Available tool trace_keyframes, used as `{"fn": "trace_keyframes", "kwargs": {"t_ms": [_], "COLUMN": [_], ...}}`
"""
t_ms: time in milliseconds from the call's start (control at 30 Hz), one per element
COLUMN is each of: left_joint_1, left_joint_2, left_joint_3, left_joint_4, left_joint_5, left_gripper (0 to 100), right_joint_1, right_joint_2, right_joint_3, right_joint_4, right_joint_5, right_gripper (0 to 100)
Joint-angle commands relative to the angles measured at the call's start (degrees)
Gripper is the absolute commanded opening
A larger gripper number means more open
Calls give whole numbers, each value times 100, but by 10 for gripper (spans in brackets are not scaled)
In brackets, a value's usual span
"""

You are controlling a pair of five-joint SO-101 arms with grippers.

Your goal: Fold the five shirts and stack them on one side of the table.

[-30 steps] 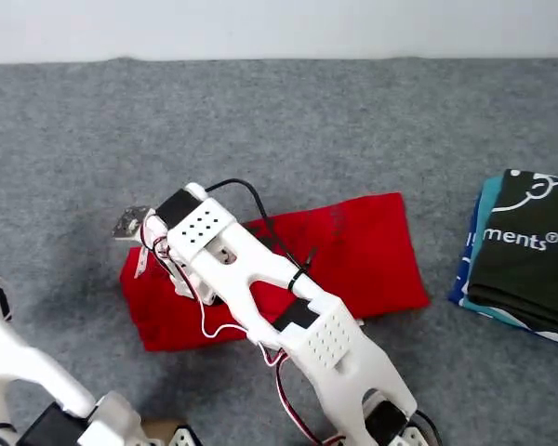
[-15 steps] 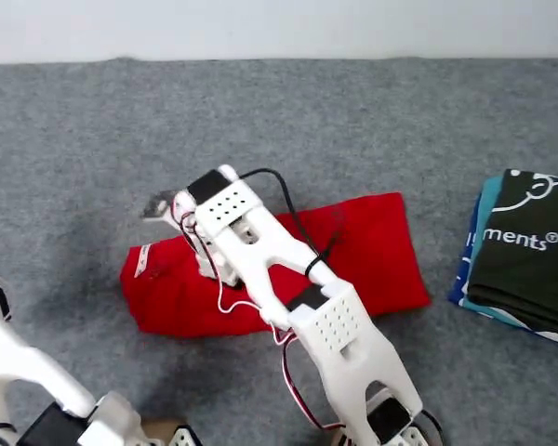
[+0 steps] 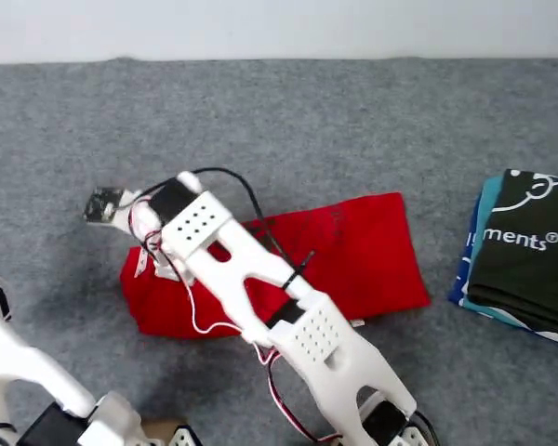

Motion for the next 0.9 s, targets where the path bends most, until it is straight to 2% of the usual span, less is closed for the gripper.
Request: {"fn": "trace_keyframes", "kwargs": {"t_ms": [0, 167, 400, 633, 867], "left_joint_1": [18, 18, 18, 18, 123], "left_joint_2": [-149, -149, -149, -141, -141], "left_joint_3": [-31, -31, -31, -40, -22], "left_joint_4": [-97, -105, -114, -123, -229], "left_joint_5": [-44, -44, -44, -53, -149], "left_gripper": [8, 8, 8, 8, 8], "right_joint_1": [-57, -444, -840, -382, -145], "right_joint_2": [233, 418, -48, -497, -497], "right_joint_3": [-264, -264, 114, -141, -554], "right_joint_4": [-145, 532, 532, 435, -277], "right_joint_5": [44, 9, -246, -237, -281], "right_gripper": [9, 9, 9, 13, 160]}}
